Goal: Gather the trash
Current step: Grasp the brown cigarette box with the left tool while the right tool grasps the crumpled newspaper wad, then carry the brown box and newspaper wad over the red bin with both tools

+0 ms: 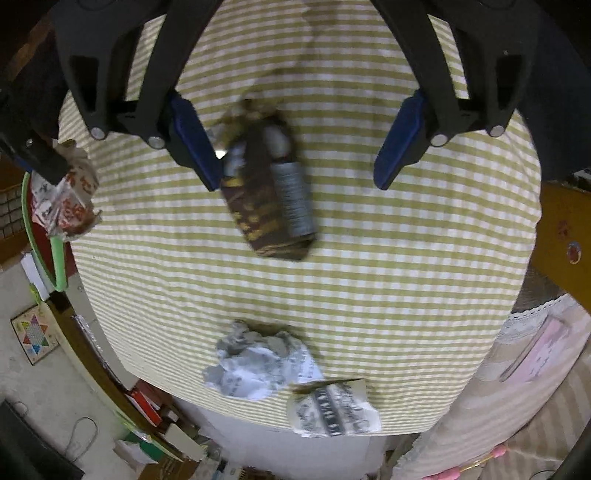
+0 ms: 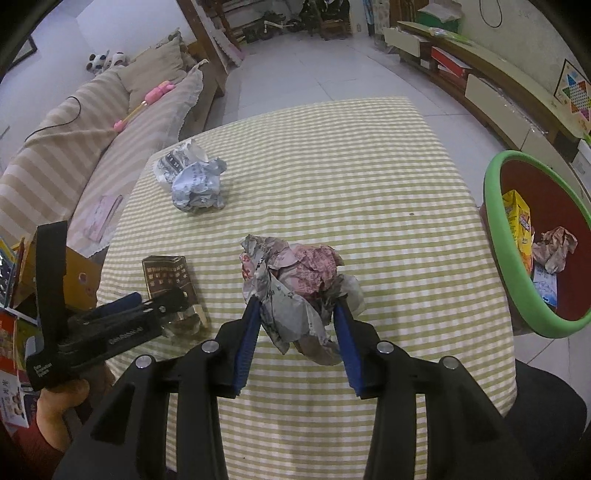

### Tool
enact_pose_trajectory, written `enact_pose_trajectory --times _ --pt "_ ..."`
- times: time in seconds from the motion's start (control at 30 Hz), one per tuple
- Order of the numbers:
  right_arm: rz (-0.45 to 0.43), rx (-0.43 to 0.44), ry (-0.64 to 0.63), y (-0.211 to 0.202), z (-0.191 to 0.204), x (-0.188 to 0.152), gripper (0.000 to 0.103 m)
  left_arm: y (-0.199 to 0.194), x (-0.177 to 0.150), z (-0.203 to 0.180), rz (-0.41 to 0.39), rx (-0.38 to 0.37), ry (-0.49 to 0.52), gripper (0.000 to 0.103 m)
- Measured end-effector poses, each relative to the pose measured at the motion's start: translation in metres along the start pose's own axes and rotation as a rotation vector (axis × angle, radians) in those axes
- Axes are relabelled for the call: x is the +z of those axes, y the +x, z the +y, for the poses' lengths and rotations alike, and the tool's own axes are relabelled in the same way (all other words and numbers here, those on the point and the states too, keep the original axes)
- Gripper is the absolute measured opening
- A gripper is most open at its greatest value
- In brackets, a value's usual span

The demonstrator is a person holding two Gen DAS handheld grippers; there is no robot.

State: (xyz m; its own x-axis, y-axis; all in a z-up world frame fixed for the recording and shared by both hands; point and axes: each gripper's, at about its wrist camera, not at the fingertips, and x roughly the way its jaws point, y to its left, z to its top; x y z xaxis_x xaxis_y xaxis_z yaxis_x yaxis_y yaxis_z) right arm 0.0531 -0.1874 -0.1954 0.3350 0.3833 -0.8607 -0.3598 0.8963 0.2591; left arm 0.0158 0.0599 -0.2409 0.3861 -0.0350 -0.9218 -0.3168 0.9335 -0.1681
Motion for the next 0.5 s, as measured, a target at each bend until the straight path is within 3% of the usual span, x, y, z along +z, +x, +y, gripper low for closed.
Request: enact_pose_trajectory --times 0.13,0.23,0.27,0.5 --pt "-0.007 -0.003 0.003 -0.002 -0.002 -0.003 0.041 0.002 0.002 -0.016 0.001 -0.009 0.03 0.078" --pt "-0.015 -0.024 -0.012 -0.004 -0.003 -0.005 0.039 0.006 0.004 -0.029 0.02 -0.031 0.055 0.056" --pt "-0.019 -0.028 -0.015 -0.005 -0.003 -0.006 0.039 0.007 0.005 -0.029 0.029 -0.049 0.051 0.054" --pt "-0.035 -0.032 0.013 -0.011 -0.012 -0.007 0.039 -0.006 0.004 -0.022 0.005 -0.08 0.041 0.053"
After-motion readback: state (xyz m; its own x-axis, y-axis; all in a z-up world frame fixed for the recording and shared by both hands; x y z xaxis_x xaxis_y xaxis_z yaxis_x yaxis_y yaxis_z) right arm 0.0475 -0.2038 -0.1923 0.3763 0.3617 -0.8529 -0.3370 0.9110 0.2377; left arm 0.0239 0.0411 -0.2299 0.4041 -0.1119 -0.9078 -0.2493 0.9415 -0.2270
